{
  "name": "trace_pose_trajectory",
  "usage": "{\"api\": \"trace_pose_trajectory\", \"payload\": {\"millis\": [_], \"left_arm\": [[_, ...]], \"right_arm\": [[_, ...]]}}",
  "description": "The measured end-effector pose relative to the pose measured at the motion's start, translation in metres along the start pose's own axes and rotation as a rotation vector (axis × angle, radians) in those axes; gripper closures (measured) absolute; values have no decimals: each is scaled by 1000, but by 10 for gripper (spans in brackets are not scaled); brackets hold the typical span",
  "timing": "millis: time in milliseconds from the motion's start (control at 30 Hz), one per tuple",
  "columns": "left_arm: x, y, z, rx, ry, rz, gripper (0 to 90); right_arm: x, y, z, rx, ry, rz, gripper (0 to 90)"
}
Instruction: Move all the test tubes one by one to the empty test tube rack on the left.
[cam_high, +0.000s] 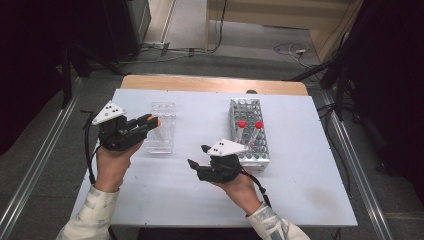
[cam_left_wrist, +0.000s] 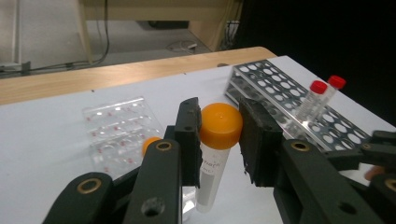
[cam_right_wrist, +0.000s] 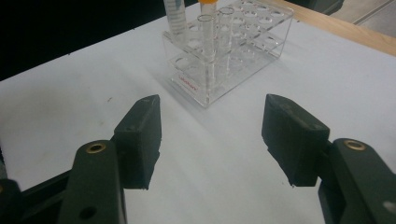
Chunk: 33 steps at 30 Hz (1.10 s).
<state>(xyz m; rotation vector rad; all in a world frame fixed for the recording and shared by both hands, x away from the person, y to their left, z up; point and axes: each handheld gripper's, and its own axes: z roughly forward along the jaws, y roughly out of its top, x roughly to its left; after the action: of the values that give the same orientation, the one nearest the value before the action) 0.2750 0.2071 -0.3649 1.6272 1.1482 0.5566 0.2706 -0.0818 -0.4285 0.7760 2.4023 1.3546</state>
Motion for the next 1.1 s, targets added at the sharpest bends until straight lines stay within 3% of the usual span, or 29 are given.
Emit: {"api": "trace_pose_trajectory", "payload": {"millis": [333,533,767,967,1100], "left_arm": [[7,-4,14,10,77,25,707],[8,-18,24,19,106,35,707],[3,-37,39,78,139,76,706],[2,-41,40,94,142,79,688],[2,-41,38,87,132,66,600]], "right_arm": [[-1,-2,-3,-5,-2,4,364],[-3,-2,-6,-14,-4,11,364],[-6,-3,-7,-13,-10,15,364],[-8,-5,-10,-11,-18,18,363],[-10,-5,-13,-15,-23,22,361]]}}
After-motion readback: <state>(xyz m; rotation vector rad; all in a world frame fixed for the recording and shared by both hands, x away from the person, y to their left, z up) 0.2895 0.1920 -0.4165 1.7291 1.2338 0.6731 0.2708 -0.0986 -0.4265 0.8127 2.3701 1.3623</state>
